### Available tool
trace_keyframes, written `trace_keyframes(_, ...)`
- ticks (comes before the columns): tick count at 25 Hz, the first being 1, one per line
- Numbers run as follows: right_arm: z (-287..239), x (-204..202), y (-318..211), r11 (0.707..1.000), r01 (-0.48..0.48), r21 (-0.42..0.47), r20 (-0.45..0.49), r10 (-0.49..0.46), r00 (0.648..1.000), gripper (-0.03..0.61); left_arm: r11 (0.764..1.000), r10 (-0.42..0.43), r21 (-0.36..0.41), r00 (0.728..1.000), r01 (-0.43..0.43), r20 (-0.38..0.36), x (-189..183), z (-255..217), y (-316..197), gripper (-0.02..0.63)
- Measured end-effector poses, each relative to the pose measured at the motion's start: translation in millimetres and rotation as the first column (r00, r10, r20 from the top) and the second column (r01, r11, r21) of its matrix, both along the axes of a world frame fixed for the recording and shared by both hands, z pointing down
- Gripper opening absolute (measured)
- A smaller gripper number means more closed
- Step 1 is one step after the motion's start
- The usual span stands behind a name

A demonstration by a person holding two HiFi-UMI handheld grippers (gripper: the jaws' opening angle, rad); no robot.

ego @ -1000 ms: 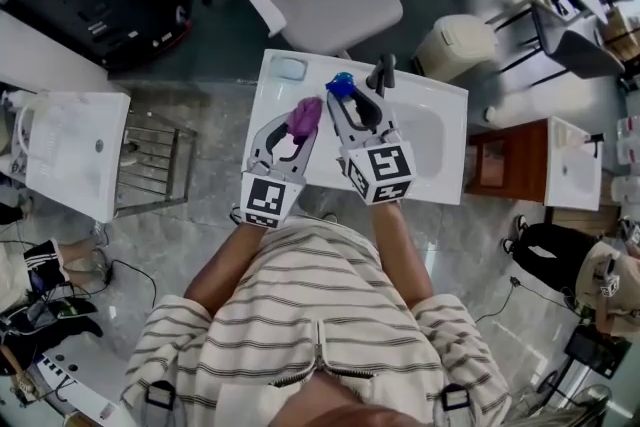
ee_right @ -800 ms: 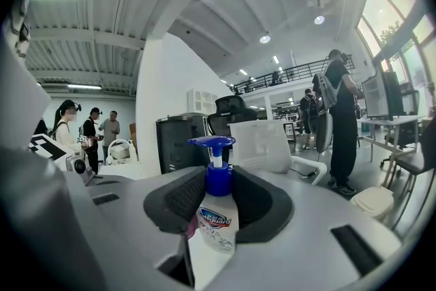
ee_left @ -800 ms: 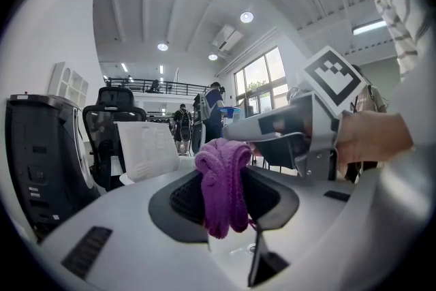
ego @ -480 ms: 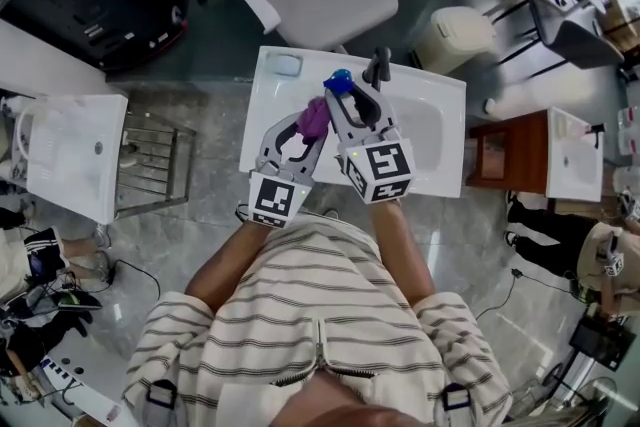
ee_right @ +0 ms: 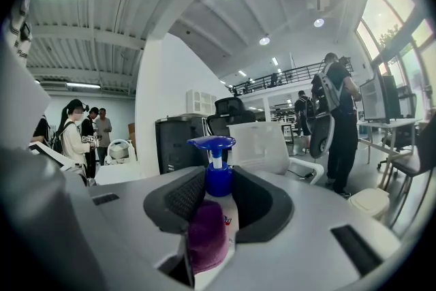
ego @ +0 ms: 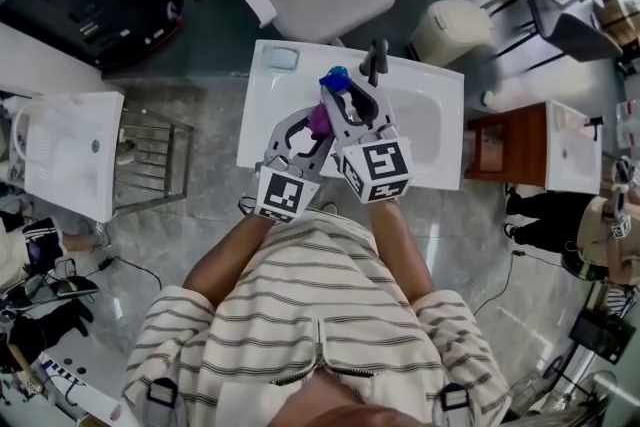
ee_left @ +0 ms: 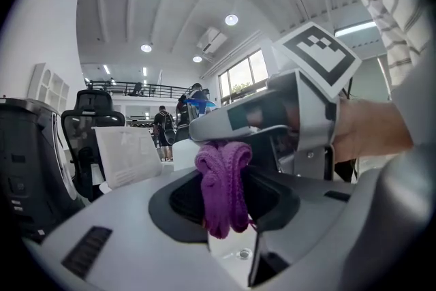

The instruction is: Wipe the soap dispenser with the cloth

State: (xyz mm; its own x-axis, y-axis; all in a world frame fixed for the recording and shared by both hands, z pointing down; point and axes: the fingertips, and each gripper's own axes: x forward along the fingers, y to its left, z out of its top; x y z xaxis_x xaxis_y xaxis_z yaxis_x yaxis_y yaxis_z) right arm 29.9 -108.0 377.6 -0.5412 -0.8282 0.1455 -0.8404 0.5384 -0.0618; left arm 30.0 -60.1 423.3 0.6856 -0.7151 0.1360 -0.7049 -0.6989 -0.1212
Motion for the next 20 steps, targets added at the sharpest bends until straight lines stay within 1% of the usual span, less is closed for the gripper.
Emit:
trace_keyframes(9, -5, 2, 5, 1.000, -0.010, 0.007, 0.000, 0.010, 1.000, 0.133, 0.999, 0.044, 0.014, 0.999, -0.044, 0.012, 15, 0, 1, 0.129)
trace_keyframes(20, -8, 12, 10, 1.000, -0.026, 0.006, 0.007, 0.026, 1.000, 0.133, 0.997, 0.078, -0.019, 0.997, -0.077, 0.026, 27, 15, 1, 0.129)
